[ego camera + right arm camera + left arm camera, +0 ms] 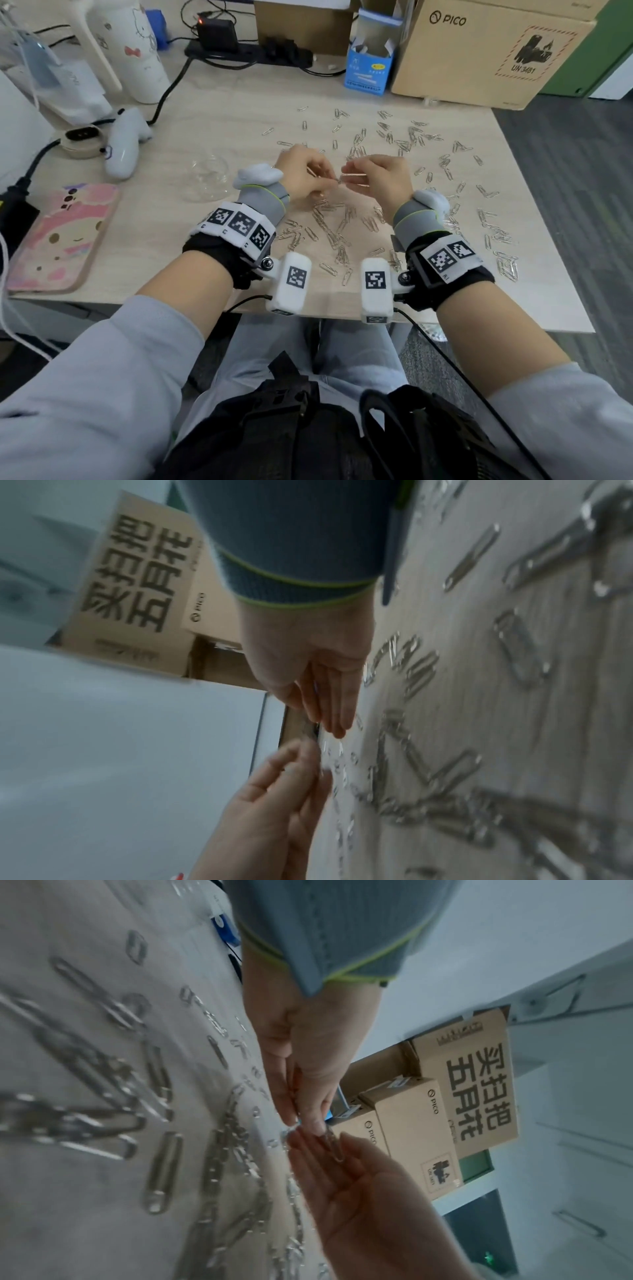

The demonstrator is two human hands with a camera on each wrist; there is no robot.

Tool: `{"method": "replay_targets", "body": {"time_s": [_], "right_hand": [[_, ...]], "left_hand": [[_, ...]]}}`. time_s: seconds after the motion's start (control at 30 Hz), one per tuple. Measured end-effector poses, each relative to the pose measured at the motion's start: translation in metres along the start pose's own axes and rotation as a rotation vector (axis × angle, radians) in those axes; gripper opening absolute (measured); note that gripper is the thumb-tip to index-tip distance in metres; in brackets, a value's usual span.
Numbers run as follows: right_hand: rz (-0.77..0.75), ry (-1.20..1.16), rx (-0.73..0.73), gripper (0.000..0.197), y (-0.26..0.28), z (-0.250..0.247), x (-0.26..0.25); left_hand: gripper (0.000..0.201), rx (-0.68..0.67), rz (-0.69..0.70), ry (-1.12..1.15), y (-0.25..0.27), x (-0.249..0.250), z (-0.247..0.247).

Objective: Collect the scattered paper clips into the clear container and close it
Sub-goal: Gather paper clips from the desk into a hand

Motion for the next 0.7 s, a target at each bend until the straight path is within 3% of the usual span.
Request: {"method": "replay_targets", "body": {"time_s": [0.1, 0.2, 0.3, 0.43, 0.5, 0.57, 0.63, 0.7], "right_hand": [[0.251, -0.304, -0.173, 0.027, 0.006, 0.024, 0.011], [0.376, -0.524, -0.32, 0.035, 0.013, 0.044, 0.012], [0.414, -0.727, -0.223, 0.03, 0.006, 0.043, 0.013], [0.429, -0.827, -0.129, 0.03, 0.003, 0.037, 0.02], [0.42, -0.813, -0.122, 0.029, 0.004, 0.035, 0.021], [0.414, -0.798, -0.114, 0.027, 0.005, 0.033, 0.023], [0.409, -0.785, -0.104, 0.025, 0.006, 0.032, 0.025], [0.398, -0.786, -0.091, 0.024, 0.008, 0.028, 0.024]], "left_hand": [[0.016, 0.033, 0.065, 0.095, -0.006, 0.018, -0.003], [0.015, 0.029, 0.111, 0.074, -0.007, 0.031, 0.0], [0.017, 0.025, 0.137, 0.087, -0.006, 0.035, -0.008], [0.024, 0.212, 0.045, -0.072, -0.004, 0.009, -0.045], [0.04, 0.1, -0.08, -0.301, -0.001, -0.013, -0.041], [0.063, -0.115, -0.156, -0.5, 0.006, -0.031, -0.023], [0.08, -0.26, -0.196, -0.594, 0.019, -0.042, -0.007], [0.085, -0.32, -0.193, -0.616, 0.027, -0.043, 0.006]]}}
Point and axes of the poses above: each hand's wrist, its own y-axis away from the middle knuckle, its own z-axis out of the palm, x = y × z, the point moved 8 cm from there along -y, towards the middle knuckle, and after that the axes turned 1 degree about x, right-handed, at the moved point
